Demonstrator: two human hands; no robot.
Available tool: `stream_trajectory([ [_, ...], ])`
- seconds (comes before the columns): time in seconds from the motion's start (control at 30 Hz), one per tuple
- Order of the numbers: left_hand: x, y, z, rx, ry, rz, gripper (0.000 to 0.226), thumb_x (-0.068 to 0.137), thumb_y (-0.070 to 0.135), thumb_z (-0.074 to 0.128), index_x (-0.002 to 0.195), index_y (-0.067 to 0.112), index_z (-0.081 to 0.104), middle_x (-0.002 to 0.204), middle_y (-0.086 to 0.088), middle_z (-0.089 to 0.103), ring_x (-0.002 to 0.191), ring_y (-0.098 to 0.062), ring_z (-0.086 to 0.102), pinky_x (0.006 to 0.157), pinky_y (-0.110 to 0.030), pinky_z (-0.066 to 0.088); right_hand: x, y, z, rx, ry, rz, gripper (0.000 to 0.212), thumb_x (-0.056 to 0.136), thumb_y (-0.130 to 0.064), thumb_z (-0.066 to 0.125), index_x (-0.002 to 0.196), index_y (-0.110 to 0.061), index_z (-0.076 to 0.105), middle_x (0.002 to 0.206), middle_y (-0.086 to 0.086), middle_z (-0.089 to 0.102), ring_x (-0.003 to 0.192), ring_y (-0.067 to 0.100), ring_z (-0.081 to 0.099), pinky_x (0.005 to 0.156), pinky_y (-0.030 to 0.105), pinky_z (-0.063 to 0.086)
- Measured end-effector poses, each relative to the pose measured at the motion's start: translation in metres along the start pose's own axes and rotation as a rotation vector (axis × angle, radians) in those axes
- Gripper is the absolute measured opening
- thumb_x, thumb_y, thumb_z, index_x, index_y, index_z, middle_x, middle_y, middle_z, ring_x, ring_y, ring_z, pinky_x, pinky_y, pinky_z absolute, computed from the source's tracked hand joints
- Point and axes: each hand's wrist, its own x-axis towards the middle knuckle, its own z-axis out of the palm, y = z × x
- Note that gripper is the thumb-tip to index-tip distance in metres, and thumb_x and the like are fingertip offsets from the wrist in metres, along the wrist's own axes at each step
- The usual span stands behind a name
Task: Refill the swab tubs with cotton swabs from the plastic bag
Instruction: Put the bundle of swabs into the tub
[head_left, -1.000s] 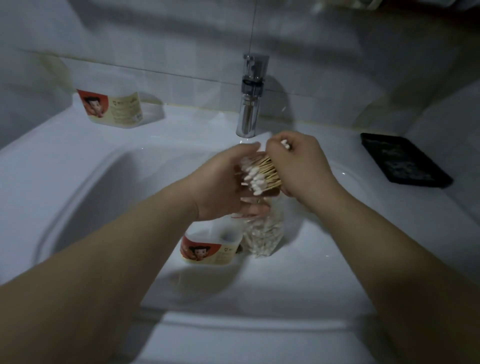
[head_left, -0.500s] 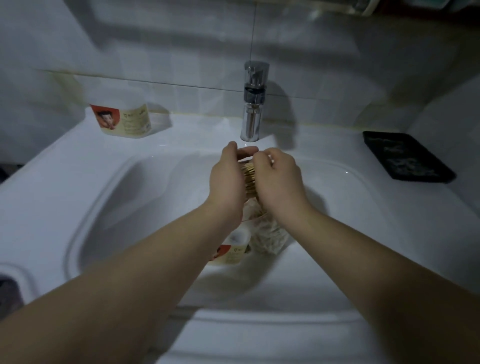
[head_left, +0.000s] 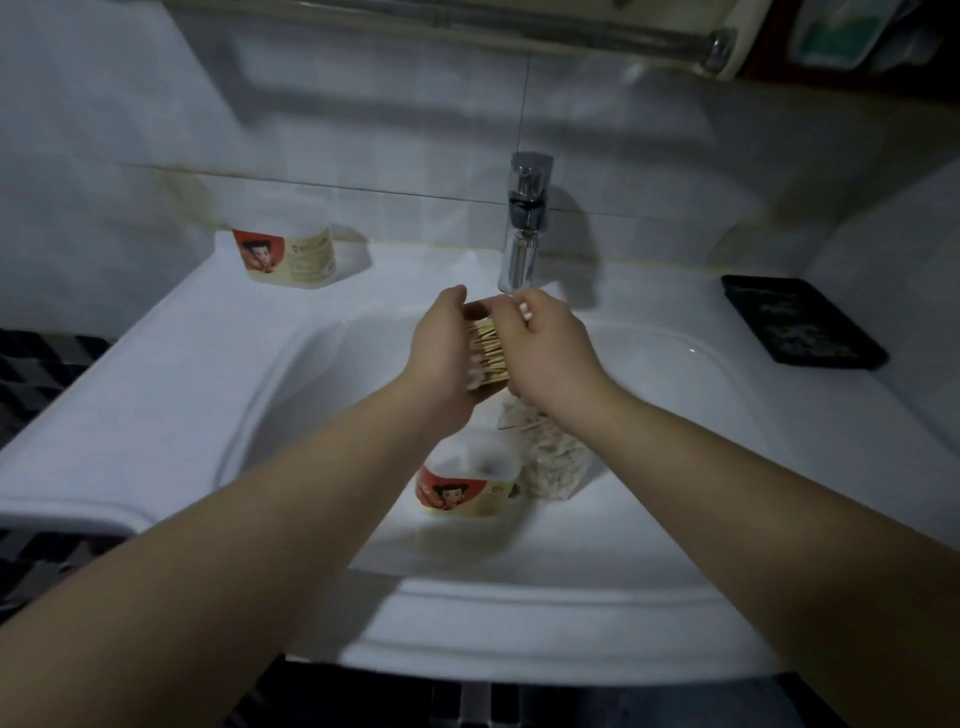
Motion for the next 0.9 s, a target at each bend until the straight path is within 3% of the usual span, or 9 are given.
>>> stream_trajectory([
  [0.13,0.003,0.007,-0.023,0.169,0.003,-0.007,0.04,0.105,0.044,0.038,0.101,0.019,0.069,0.079,-0.005,0.073,0.077,-0.022,0.068,0.084,-0.038,0.056,-0.002,-0.004,0.01,-0.048,-0.019,-0.005,0.031,0.104,-0.042,0.043,0.096,-0.018,0.06,0.086,0.002,0.067,0.071,0.022,0.066,0.059,0.034,0.052],
  [0.23,0.011,0.011,-0.042,0.278,0.083,0.013,0.037,0.105,0.038,0.036,0.105,0.017,0.067,0.094,-0.013,0.063,0.082,-0.025,0.061,0.077,-0.036,0.054,0.0,-0.005,0.02,-0.135,-0.042,-0.034,0.031,0.103,-0.045,0.044,0.096,-0.019,0.06,0.084,0.002,0.065,0.072,0.022,0.065,0.066,0.035,0.054],
  [0.37,0.025,0.003,-0.074,0.482,0.22,0.053,0.021,0.102,0.026,0.048,0.112,0.017,0.064,0.11,-0.009,0.065,0.094,-0.024,0.062,0.076,-0.035,0.052,-0.003,0.003,0.033,-0.36,-0.174,-0.092,0.032,0.103,-0.047,0.048,0.1,-0.017,0.059,0.089,0.002,0.063,0.082,0.026,0.062,0.07,0.034,0.048],
  [0.47,0.03,-0.005,-0.093,0.739,0.237,0.005,0.047,0.098,0.026,0.056,0.143,0.015,0.048,0.132,-0.012,0.056,0.115,-0.029,0.057,0.075,-0.035,0.051,-0.007,0.017,0.038,-0.519,-0.246,-0.105,0.034,0.103,-0.045,0.051,0.106,-0.013,0.061,0.091,0.006,0.061,0.092,0.03,0.061,0.075,0.036,0.047],
  [0.57,0.028,-0.006,-0.092,0.806,0.16,-0.074,0.069,0.094,0.027,0.064,0.155,0.017,0.033,0.143,-0.012,0.049,0.123,-0.03,0.052,0.082,-0.039,0.054,-0.01,0.031,0.032,-0.582,-0.231,-0.09,0.033,0.102,-0.046,0.052,0.105,-0.015,0.062,0.094,0.009,0.065,0.094,0.031,0.062,0.075,0.036,0.048],
  [0.73,0.027,-0.009,-0.091,0.883,0.016,-0.189,0.082,0.088,0.02,0.076,0.156,0.018,0.03,0.142,-0.011,0.05,0.122,-0.027,0.053,0.088,-0.046,0.059,-0.015,0.035,0.031,-0.641,-0.221,-0.13,0.034,0.103,-0.046,0.051,0.11,-0.016,0.063,0.102,0.009,0.066,0.096,0.029,0.062,0.077,0.036,0.048],
  [0.9,0.028,-0.01,-0.093,0.889,-0.021,-0.214,0.082,0.086,0.005,0.076,0.155,0.018,0.034,0.129,-0.012,0.057,0.111,-0.024,0.061,0.08,-0.044,0.063,-0.017,0.042,0.028,-0.697,-0.235,-0.183,0.034,0.102,-0.047,0.051,0.107,-0.016,0.062,0.103,0.009,0.066,0.097,0.03,0.061,0.078,0.037,0.046],
])
